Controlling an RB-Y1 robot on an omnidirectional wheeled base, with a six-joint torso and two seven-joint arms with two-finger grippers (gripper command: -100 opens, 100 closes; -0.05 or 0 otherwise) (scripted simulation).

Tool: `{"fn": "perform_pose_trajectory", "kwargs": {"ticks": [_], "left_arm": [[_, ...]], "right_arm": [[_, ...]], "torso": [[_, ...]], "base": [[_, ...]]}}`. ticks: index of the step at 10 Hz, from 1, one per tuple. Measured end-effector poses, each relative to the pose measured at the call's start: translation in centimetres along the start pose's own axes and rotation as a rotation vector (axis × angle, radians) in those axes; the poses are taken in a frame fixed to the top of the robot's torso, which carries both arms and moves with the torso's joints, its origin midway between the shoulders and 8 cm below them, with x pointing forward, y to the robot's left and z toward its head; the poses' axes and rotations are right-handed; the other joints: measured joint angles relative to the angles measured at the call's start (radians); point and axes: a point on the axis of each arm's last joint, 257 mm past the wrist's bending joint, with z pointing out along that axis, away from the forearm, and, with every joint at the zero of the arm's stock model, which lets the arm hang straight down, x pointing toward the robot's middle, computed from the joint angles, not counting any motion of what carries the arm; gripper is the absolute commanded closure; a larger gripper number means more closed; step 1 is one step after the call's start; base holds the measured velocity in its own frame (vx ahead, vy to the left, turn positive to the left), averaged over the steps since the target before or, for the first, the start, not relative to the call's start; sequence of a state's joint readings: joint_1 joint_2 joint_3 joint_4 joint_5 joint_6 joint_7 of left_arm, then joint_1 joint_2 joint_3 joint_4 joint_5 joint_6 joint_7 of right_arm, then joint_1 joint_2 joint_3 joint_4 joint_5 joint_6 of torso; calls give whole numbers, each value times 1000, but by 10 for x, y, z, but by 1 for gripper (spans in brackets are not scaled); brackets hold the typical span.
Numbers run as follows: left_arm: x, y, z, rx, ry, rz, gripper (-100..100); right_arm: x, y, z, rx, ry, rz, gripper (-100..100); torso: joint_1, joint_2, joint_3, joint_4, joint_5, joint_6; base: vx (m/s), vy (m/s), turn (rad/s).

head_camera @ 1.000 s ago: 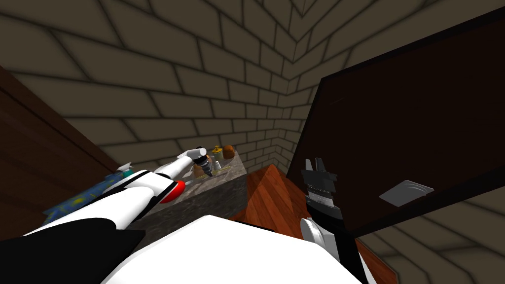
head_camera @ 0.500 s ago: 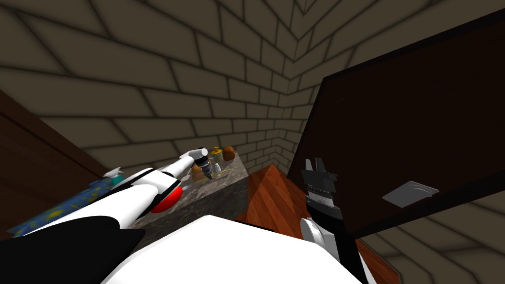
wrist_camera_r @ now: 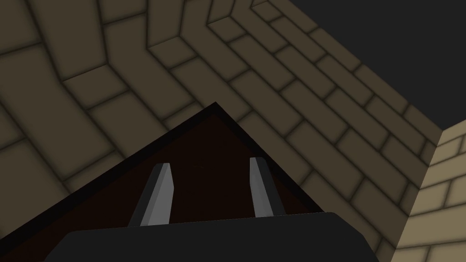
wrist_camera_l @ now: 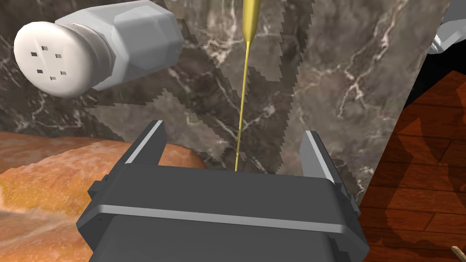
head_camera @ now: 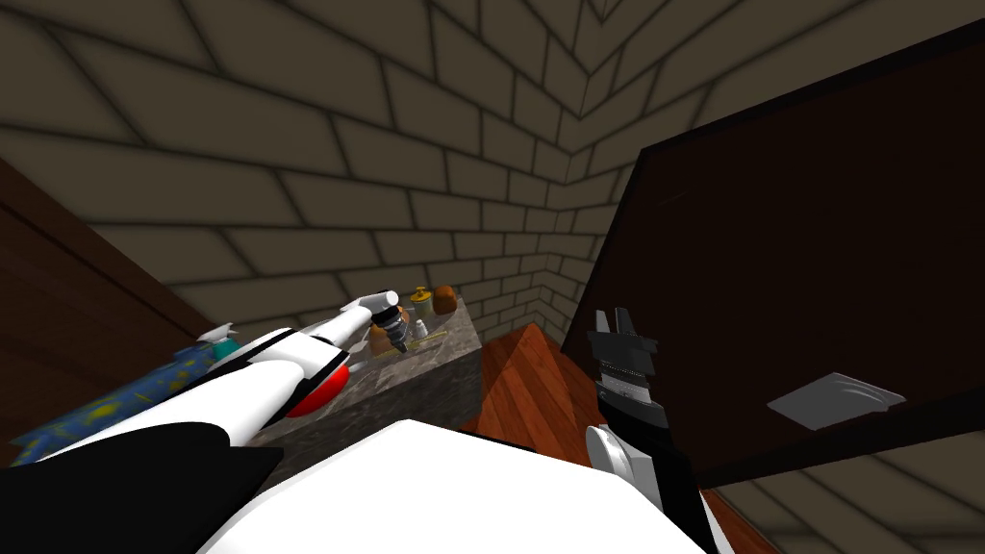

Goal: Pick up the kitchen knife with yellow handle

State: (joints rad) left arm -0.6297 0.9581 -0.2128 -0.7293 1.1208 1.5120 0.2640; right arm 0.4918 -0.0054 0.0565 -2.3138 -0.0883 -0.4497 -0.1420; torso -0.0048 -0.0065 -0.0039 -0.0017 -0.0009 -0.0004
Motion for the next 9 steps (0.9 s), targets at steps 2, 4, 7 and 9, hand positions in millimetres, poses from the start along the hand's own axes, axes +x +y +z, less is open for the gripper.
{"fn": "perform_pose_trajectory", "kwargs": {"ticks": [2,4,7,9], "left_arm": [[-10,-1,0,-1,0,15,-100],[-22,-1,2,-3,-1,27,-100],[-37,-1,2,-4,-1,48,-100],[-47,-1,1,-5,-1,58,-100]], "right_arm": [[0,0,0,0,0,0,0],[0,0,0,0,0,0,0],[0,0,0,0,0,0,0],[0,0,0,0,0,0,0]], "torso": [[0,0,0,0,0,0],[0,2,1,0,0,0],[1,2,1,0,0,1],[1,2,1,0,0,1]], "base": [[72,-71,49],[54,-68,64],[59,-66,55],[61,-70,55]]}}
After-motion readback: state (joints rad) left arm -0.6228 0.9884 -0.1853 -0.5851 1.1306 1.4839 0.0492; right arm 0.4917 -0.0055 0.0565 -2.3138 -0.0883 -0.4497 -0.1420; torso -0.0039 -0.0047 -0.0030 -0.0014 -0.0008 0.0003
